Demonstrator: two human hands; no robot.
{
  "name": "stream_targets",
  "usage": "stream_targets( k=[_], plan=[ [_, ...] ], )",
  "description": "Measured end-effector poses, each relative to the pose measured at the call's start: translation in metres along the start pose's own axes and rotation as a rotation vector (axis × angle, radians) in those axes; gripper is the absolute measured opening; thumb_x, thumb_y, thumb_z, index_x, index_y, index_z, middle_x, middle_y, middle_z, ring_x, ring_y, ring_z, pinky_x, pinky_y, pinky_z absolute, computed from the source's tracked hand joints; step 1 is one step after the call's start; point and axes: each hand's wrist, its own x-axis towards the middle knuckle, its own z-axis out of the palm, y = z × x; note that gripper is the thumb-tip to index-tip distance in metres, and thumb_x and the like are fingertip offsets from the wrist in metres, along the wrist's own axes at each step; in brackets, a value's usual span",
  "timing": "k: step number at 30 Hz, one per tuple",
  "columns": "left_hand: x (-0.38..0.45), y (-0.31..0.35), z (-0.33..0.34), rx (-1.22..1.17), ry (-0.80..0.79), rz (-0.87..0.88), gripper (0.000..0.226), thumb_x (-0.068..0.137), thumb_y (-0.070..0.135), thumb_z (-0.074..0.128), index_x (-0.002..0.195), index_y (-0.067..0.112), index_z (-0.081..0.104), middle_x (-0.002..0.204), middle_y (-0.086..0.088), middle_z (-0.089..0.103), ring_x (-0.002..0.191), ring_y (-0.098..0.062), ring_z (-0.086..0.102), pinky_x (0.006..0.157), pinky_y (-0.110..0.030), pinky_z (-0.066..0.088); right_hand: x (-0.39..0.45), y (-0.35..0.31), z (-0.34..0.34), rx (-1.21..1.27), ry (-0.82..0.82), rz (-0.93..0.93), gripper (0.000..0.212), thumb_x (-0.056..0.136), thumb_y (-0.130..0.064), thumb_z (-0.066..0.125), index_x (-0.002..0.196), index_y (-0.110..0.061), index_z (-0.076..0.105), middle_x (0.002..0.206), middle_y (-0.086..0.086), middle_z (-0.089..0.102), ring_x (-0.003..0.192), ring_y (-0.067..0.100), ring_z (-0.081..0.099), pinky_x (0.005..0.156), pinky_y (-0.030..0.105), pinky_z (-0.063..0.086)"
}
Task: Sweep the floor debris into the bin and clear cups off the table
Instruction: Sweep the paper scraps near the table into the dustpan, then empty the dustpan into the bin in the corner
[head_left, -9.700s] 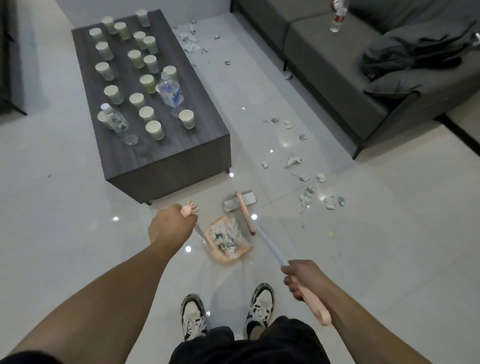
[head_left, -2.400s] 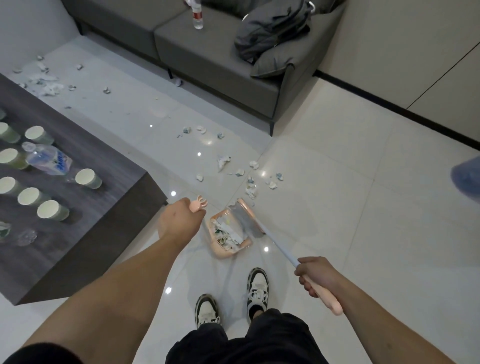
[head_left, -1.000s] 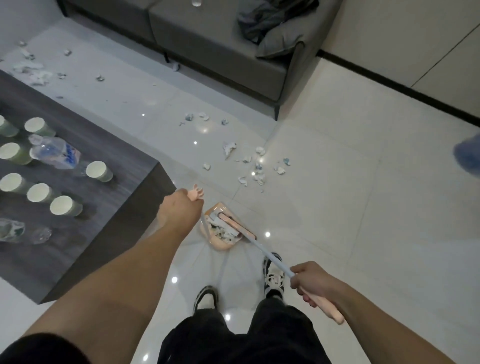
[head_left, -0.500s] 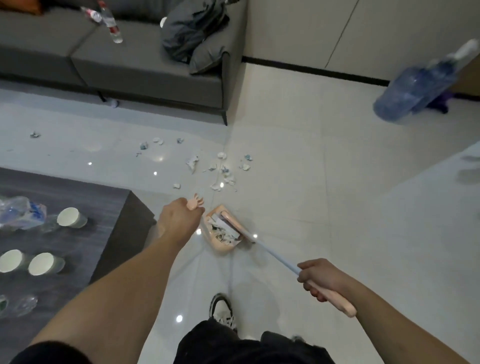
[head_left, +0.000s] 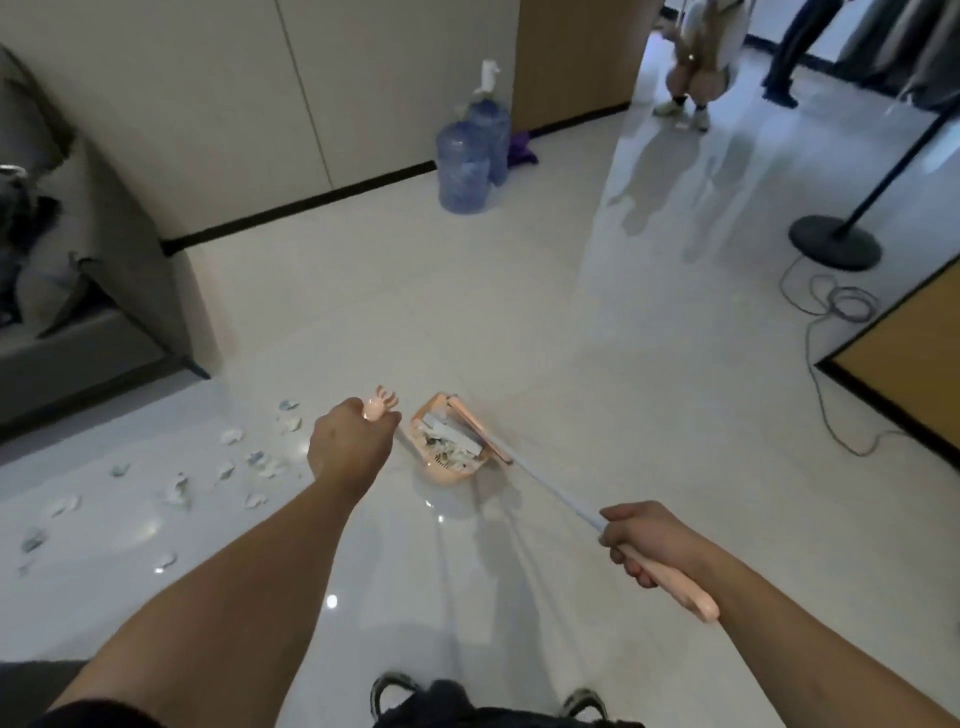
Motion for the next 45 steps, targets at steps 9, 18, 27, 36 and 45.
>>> stream_targets(
  k=[9, 18, 27, 36, 45],
  plan=[
    [-0.106, 0.204, 0.134, -0.009, -0.178, 0.314, 0.032, 0.078, 0.051, 0.066, 0.074, 0.020, 0.059, 0.071, -0.001, 0.062, 0.070, -0.025, 0.059, 0.062, -0.032, 0.045, -0.070, 0.110, -0.158, 0.397, 0.272, -0.014, 0.036, 0.085, -0.001, 0.062, 0.119, -0.011, 0.057, 0.065, 0.012, 0.053, 0.039, 0.015, 0.041, 0.040, 0.020, 0.029],
    [-0.235, 0.364, 0.247, -0.016, -0.449, 0.651, 0.029, 0.080, 0.051, 0.069, 0.085, 0.022, 0.064, 0.077, -0.003, 0.065, 0.076, -0.029, 0.062, 0.070, -0.036, 0.051, -0.122, 0.193, -0.260, 0.728, 0.586, 0.026, 0.023, 0.084, 0.004, 0.060, 0.103, -0.009, 0.062, 0.061, 0.013, 0.049, 0.037, 0.017, 0.039, 0.037, 0.019, 0.030],
    [-0.358, 0.496, 0.361, -0.015, -0.774, 0.988, 0.031, 0.080, 0.051, 0.071, 0.076, 0.022, 0.060, 0.071, -0.001, 0.063, 0.067, -0.023, 0.060, 0.057, -0.030, 0.043, -0.151, 0.252, -0.334, 1.016, 0.901, 0.121, 0.016, 0.082, 0.000, 0.061, 0.085, -0.015, 0.058, 0.060, 0.012, 0.051, 0.040, 0.017, 0.044, 0.040, 0.023, 0.037],
    [-0.492, 0.591, 0.429, 0.035, -1.060, 1.314, 0.032, 0.078, 0.050, 0.074, 0.078, 0.020, 0.063, 0.072, -0.001, 0.064, 0.073, -0.026, 0.061, 0.061, -0.032, 0.044, -0.198, 0.286, -0.365, 1.328, 1.203, 0.236, 0.018, 0.087, -0.001, 0.060, 0.097, -0.015, 0.056, 0.063, 0.013, 0.054, 0.041, 0.016, 0.046, 0.042, 0.022, 0.040],
    [-0.671, 0.605, 0.448, 0.027, -1.177, 1.579, 0.032, 0.081, 0.051, 0.071, 0.089, 0.021, 0.069, 0.083, -0.006, 0.068, 0.078, -0.030, 0.063, 0.062, -0.033, 0.047, -0.263, 0.352, -0.371, 1.466, 1.413, 0.345, 0.019, 0.086, -0.003, 0.064, 0.085, -0.021, 0.057, 0.059, 0.011, 0.055, 0.041, 0.016, 0.047, 0.043, 0.023, 0.042]
  ],
)
